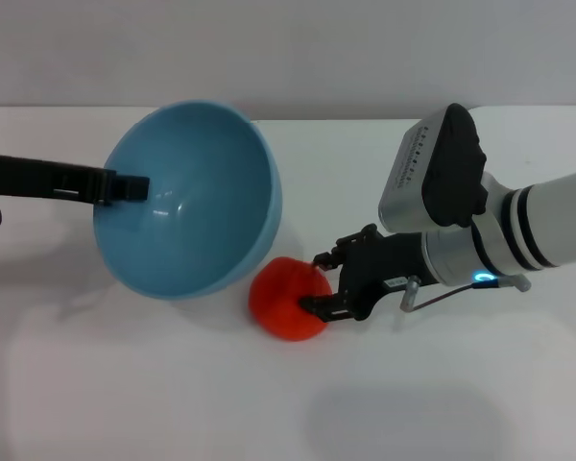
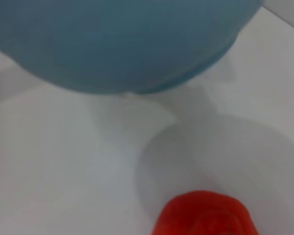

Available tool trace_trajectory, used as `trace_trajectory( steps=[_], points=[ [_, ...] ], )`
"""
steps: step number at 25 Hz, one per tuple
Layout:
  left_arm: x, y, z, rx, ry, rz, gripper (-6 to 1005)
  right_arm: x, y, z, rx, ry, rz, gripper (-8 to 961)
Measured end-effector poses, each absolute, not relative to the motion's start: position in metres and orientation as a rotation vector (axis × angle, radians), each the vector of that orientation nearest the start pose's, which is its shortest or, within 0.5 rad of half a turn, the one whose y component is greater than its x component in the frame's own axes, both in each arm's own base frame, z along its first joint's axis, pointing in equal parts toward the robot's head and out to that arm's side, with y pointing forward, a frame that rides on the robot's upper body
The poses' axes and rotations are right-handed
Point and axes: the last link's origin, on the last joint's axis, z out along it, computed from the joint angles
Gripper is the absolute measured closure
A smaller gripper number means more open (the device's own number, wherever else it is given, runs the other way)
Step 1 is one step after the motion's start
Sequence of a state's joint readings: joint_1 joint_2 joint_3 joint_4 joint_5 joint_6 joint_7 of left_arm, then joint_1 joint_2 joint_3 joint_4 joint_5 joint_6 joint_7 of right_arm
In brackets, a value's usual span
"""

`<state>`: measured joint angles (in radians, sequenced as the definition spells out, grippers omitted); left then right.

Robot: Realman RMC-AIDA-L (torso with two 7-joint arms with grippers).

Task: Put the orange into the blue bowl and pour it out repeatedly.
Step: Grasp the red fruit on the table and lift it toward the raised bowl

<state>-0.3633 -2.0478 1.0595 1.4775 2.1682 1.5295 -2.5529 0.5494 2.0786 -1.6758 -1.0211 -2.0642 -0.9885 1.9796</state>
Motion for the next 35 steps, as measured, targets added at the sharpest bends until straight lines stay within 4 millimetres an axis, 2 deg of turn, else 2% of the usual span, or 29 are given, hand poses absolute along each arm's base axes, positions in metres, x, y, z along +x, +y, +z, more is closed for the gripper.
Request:
trace_trajectory(
  steps=[7,19,21,24,29,35],
  points=[
    [-0.211,0.333,0.073,-2.434,-1.268,-0.199,1000,0.176,0.348,-0.099,-2.867,0.379,-0.011,431],
    [-0.211,0.333,0.072,-2.45,-1.264,-0.158,1001,0.186,0.353,-0.104,-2.817,0.417,-0.026,467],
    [-0.212,0.334,0.072,-2.445,-1.261,-0.13,1001,0.186,0.353,-0.104,-2.816,0.421,-0.022,712],
    [-0.212,0.335,0.07,-2.447,-1.261,-0.108,1000,0.186,0.353,-0.1,-2.809,0.423,-0.007,765],
    [-0.209,0.336,0.069,-2.456,-1.252,-0.106,1000,0.191,0.347,-0.079,-2.761,0.467,0.077,837],
    [-0.207,0.341,0.067,-2.454,-1.243,-0.115,1000,0.205,0.324,-0.032,-2.651,0.476,0.15,874]
  ],
)
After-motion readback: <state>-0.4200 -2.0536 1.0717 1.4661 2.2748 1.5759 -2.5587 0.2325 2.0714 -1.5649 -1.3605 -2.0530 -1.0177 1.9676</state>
